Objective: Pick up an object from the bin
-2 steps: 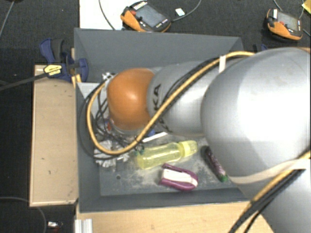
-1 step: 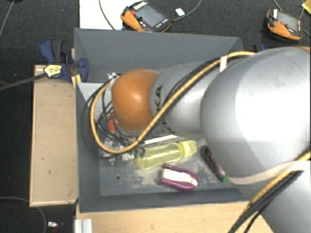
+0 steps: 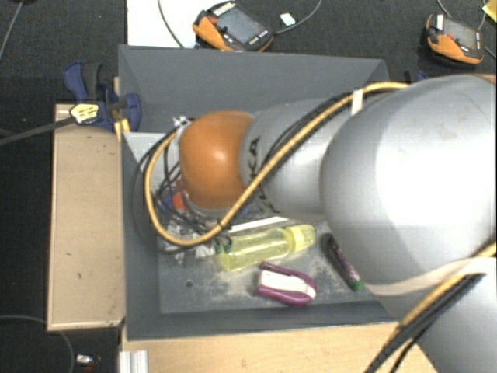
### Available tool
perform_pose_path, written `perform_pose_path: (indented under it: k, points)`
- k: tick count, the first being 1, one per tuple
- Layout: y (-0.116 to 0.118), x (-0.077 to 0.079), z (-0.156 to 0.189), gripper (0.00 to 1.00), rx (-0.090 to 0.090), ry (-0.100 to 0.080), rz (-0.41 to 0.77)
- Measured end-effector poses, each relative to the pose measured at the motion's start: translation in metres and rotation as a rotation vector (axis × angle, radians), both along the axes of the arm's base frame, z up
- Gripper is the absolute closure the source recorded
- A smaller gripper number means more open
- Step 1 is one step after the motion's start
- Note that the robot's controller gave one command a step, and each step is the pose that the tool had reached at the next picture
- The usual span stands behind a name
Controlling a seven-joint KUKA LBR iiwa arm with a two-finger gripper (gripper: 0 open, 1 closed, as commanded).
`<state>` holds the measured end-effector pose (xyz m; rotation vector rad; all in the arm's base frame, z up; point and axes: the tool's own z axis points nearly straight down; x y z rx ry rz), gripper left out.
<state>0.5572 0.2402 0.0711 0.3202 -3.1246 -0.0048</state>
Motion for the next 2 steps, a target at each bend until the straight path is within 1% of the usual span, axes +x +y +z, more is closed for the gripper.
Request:
perform_pose_path:
  k: [2]
  points:
    - [0.000,0.000,0.032,1.00,0.001,0.000,-0.002]
